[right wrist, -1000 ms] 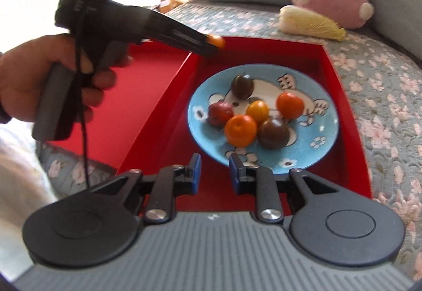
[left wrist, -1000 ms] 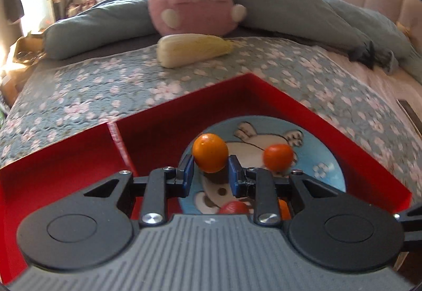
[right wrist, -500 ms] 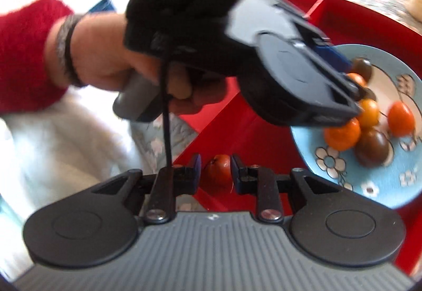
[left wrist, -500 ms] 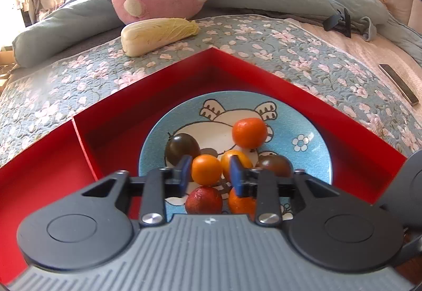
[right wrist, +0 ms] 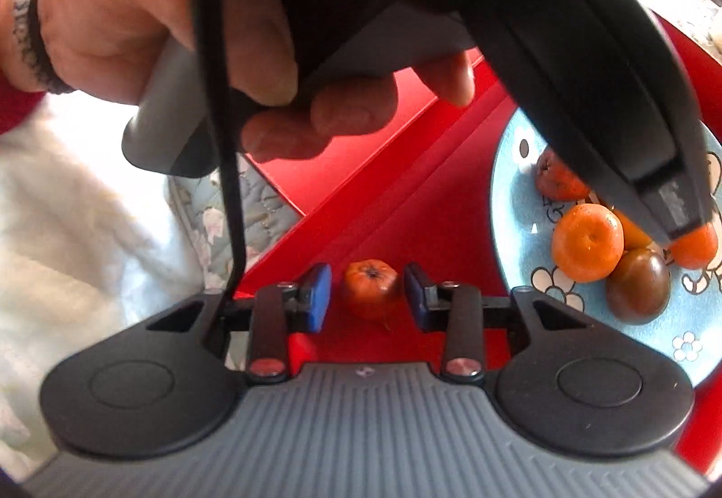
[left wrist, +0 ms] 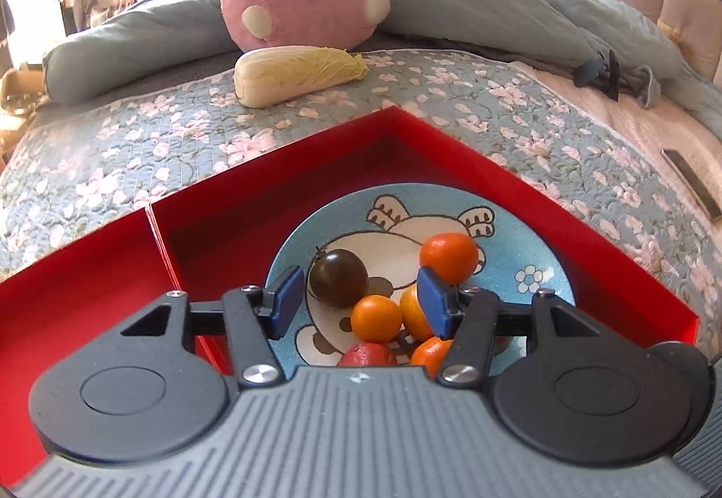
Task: Organize fruits
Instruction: 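Carry the orange tomato onto the plate and open the left tool while the right tool holds the red tomato, then lower the red tomato onto the blue plate and open the right tool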
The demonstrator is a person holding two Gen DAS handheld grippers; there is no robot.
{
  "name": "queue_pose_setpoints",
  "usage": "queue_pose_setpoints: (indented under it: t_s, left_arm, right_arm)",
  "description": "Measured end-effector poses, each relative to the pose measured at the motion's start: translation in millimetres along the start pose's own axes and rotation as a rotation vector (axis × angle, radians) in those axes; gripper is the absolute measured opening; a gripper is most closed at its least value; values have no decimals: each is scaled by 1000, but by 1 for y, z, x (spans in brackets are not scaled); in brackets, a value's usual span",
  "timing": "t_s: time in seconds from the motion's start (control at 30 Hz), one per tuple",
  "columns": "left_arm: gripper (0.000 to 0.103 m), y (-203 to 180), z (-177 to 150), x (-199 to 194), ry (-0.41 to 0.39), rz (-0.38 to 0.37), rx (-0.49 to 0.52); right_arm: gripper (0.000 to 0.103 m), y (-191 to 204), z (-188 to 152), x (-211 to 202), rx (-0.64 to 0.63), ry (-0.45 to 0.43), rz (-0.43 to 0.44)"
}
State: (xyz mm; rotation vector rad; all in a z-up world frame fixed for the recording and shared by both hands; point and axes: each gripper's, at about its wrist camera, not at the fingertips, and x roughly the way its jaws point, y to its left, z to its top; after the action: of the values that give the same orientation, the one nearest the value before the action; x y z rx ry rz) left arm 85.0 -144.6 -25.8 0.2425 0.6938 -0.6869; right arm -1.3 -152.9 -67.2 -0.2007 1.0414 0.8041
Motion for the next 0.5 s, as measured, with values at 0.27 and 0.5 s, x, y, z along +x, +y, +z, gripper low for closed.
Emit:
queue_pose_setpoints:
  t_s: [0.27, 0.5]
  left_arm:
    - [63, 13, 3, -5, -18, 45, -58]
    - [69, 23, 6, -11, -54, 78, -115]
  right_arm:
    - [32, -4, -24, -23, 103, -122, -50]
    - [33, -38, -43, -68, 303, -328, -152]
